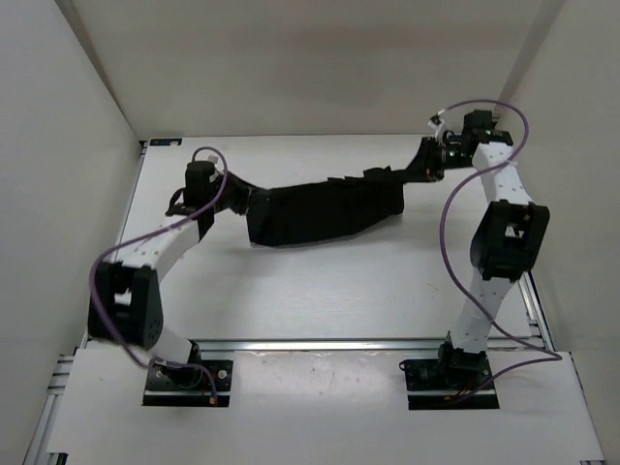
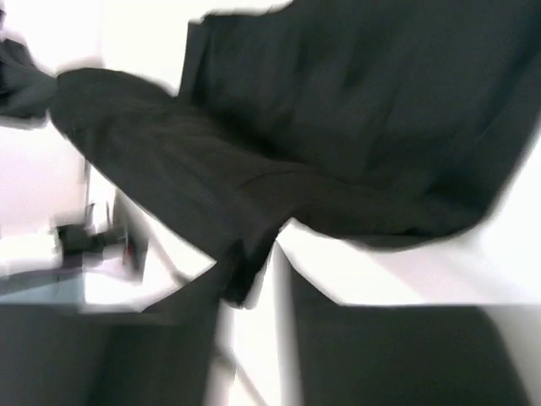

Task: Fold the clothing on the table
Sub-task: Fold the skirt

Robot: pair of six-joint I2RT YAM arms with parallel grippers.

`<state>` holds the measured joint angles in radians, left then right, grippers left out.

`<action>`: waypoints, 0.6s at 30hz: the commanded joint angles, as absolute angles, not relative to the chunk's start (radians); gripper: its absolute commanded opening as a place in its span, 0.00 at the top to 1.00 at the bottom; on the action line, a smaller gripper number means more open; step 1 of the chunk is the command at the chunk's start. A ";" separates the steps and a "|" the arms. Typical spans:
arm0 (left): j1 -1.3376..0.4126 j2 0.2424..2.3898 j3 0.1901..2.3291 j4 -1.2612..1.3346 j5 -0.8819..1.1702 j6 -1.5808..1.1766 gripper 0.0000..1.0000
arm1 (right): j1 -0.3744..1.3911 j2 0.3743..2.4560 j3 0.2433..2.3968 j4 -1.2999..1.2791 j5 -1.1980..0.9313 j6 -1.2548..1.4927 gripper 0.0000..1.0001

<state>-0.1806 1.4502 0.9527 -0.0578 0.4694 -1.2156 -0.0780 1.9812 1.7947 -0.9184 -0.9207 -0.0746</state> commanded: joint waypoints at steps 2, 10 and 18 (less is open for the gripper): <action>-0.115 1.690 1.071 0.250 0.393 -1.299 0.47 | -0.041 2.217 2.160 -0.741 -0.757 0.060 0.01; -0.106 1.743 1.291 0.099 0.226 -1.073 0.01 | -0.213 2.260 2.260 -0.775 -0.762 -0.075 0.01; -0.236 1.859 1.532 -0.310 0.229 -0.618 0.01 | -0.241 2.272 2.209 -0.804 -0.808 -0.409 0.02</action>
